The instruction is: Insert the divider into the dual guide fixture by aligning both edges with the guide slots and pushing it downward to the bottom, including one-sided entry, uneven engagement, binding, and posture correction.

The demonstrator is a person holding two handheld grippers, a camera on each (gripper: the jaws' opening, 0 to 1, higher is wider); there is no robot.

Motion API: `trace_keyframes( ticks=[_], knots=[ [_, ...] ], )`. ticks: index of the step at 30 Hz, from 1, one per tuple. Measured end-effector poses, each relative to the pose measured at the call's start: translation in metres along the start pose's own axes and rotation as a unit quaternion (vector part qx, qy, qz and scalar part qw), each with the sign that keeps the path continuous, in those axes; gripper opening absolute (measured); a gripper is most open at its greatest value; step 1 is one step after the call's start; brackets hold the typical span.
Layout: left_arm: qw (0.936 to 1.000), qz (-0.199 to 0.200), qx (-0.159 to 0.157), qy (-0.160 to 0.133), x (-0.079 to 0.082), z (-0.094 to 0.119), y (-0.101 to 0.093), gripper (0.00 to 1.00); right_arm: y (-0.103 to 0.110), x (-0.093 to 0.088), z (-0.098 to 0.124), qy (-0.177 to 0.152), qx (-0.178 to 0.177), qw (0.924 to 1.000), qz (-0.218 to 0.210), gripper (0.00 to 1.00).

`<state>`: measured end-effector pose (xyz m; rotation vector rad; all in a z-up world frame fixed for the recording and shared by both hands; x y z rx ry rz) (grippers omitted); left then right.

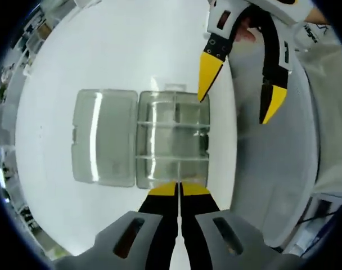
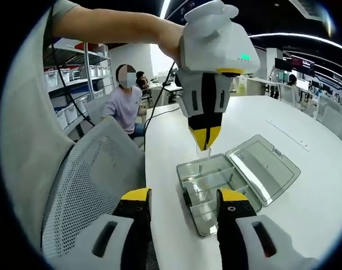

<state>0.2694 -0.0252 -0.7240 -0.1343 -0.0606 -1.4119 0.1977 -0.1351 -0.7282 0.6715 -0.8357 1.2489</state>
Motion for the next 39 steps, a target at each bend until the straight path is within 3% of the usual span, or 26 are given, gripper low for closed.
trace_keyframes(
  ticks=[15, 39],
  knots=[
    [0.9999, -0.004, 0.009, 0.014, 0.001, -0.007, 0.005, 0.0, -0.004, -0.011, 0.004, 0.019, -0.011, 0.9994, -0.025, 0.54],
    [0.9997, -0.003, 0.005, 0.023, 0.001, -0.012, 0.006, 0.0, -0.005, -0.013, 0.006, 0.021, -0.009, 0.9993, -0.03, 0.56]
  ],
)
Point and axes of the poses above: the point that each gripper's makers call its tool centre point, and the gripper's own axes: z roughly backward along the fingers, y roughly to its left, x roughly out of its top, the point moved 5 cm from there along z, roughly backward along the fingers, and after that the axes turned 6 degrees about z, right-handed, at the moved point
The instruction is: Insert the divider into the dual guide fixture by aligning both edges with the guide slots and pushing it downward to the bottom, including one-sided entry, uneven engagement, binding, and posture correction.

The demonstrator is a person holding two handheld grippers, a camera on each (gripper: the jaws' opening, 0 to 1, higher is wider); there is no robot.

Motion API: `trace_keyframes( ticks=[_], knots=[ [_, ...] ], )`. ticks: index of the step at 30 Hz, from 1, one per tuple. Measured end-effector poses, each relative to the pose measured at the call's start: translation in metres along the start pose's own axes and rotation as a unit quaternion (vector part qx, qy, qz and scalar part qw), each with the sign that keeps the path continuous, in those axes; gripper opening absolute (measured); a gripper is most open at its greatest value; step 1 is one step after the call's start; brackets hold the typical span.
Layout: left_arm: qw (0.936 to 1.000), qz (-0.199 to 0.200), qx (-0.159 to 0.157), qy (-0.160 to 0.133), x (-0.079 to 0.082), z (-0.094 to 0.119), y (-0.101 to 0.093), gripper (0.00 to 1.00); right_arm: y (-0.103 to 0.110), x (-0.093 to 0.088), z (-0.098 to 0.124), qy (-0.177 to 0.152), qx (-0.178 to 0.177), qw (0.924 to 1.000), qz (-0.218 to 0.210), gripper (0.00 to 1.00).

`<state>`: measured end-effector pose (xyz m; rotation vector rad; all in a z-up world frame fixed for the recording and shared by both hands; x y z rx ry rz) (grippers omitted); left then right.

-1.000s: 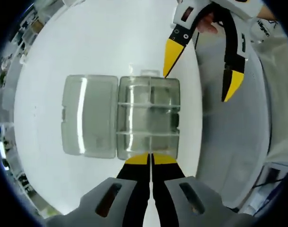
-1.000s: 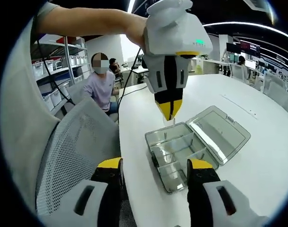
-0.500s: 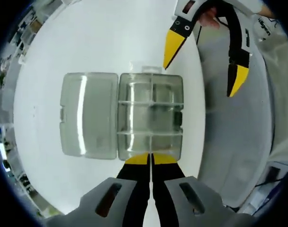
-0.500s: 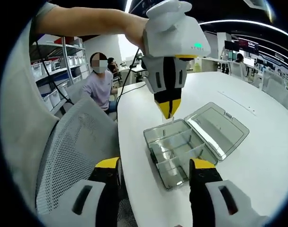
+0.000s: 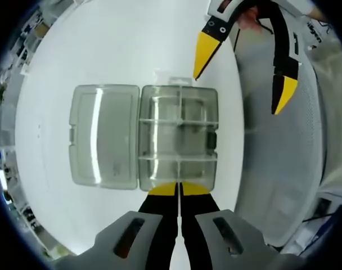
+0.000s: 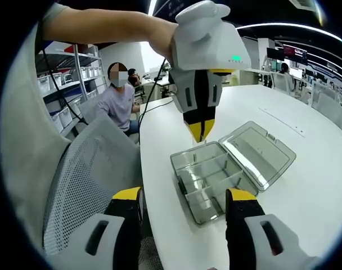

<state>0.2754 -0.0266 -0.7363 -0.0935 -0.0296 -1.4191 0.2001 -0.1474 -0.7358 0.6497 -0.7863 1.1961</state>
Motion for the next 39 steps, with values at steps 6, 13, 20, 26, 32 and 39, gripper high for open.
trace_keyframes(
  ticks=[6, 13, 20, 26, 32, 39],
  knots=[
    [1.0, -0.001, 0.0, 0.0, 0.001, -0.001, -0.001, 0.0, 0.0, 0.0, 0.001, 0.0, 0.0, 1.0, -0.001, 0.57],
    [1.0, 0.002, 0.001, 0.002, 0.001, -0.002, -0.001, 0.0, 0.0, 0.0, 0.001, 0.0, 0.0, 1.0, -0.001, 0.57],
    [1.0, 0.001, 0.001, 0.005, 0.002, -0.002, -0.001, 0.0, 0.0, 0.0, 0.001, 0.0, 0.001, 1.0, 0.0, 0.57],
    [0.9999, 0.003, 0.0, 0.01, 0.002, -0.005, 0.0, 0.0, 0.001, -0.001, 0.001, 0.001, 0.002, 1.0, -0.002, 0.57],
    [0.9999, 0.001, -0.001, 0.011, 0.002, -0.009, -0.001, 0.0, 0.001, -0.002, 0.001, 0.001, 0.002, 1.0, -0.004, 0.57],
    [0.9999, -0.001, -0.002, 0.013, 0.001, -0.012, 0.0, 0.0, 0.002, -0.002, 0.0, 0.001, 0.002, 1.0, -0.006, 0.57]
  ],
)
Point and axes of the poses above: the point that each gripper's makers call its tool centre point, and the gripper's own axes: z roughly backward along the fingers, y roughly to its left, x roughly out of its top, the point moved 5 cm from there along z, roughly backward along the fingers, and after that the axes turned 6 degrees about z, right-handed, at the moved point
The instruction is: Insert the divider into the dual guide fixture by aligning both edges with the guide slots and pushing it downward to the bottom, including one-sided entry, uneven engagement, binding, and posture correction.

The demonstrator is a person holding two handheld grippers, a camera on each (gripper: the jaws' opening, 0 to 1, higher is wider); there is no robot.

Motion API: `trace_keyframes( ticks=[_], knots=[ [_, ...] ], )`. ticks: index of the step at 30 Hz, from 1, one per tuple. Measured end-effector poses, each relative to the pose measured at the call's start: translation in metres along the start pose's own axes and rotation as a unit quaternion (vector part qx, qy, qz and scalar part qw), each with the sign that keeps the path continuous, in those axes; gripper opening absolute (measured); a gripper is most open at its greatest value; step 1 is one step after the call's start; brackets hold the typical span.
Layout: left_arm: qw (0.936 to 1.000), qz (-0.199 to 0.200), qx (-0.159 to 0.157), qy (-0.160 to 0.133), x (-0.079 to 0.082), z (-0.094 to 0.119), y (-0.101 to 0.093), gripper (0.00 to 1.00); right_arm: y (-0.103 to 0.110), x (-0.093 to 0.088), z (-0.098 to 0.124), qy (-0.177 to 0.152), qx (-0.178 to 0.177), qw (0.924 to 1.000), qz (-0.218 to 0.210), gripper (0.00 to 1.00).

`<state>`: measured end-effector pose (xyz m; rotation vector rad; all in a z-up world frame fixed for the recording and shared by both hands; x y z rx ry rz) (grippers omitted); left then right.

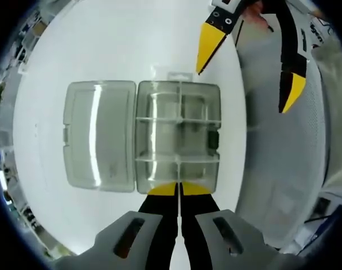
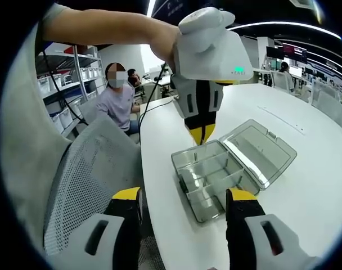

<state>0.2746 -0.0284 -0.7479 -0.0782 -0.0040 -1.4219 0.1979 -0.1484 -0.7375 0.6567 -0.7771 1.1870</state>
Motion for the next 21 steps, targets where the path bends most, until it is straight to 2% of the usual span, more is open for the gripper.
trace_keyframes(
  ticks=[21],
  knots=[
    [0.9999, -0.015, 0.002, 0.002, -0.002, -0.012, 0.001, 0.0, 0.001, -0.004, 0.001, 0.003, 0.001, 1.0, -0.004, 0.57]
  ],
)
Point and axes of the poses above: the point that each gripper's makers call its tool centre point, and the gripper's own axes: z roughly backward along the fingers, y roughly to its left, x roughly out of its top, the point moved 5 cm from there along z, roughly backward along the fingers, and after that the axes turned 6 degrees about z, right-handed, at the moved point
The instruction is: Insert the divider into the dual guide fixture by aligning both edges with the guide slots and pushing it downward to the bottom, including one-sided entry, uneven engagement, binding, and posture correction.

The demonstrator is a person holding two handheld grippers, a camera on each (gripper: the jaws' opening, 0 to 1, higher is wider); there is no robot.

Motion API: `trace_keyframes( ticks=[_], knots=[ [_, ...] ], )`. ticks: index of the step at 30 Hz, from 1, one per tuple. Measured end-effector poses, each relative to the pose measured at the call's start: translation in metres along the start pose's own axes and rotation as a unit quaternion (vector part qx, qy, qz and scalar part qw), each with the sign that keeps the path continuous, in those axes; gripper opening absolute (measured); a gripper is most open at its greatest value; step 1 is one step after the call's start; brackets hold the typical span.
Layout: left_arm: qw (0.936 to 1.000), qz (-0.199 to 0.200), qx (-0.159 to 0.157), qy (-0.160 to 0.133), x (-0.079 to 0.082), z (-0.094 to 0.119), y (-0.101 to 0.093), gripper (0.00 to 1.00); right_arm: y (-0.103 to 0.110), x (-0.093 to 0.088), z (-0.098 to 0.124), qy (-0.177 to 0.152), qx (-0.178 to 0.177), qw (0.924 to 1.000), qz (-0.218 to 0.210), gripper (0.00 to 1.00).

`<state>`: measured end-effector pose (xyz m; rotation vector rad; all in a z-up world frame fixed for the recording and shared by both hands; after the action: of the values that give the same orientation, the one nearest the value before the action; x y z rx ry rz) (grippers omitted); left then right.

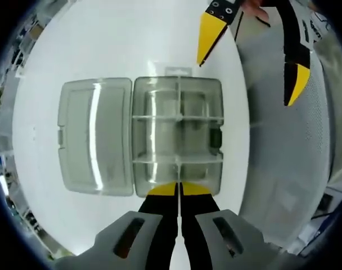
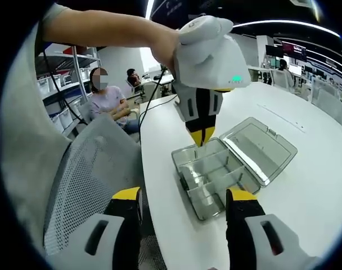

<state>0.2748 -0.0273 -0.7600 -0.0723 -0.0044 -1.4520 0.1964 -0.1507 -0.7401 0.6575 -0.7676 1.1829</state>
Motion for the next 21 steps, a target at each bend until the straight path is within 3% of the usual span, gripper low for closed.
trace_keyframes(
  ticks=[21],
  knots=[
    [0.9998, -0.019, 0.005, 0.002, 0.0004, -0.005, 0.0006, 0.0, -0.0005, -0.0016, 0.001, 0.005, 0.001, 1.0, -0.001, 0.57]
  ],
)
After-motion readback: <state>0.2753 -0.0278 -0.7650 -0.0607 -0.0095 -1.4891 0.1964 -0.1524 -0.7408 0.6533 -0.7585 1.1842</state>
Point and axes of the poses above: the point that each gripper's makers call its tool centre point, and the gripper's own axes: z roughly backward along the fingers, y roughly to its left, x roughly out of its top, the point moved 5 cm from there along z, roughly backward along the fingers, and after that the axes turned 6 degrees about z, right-handed, at the moved point
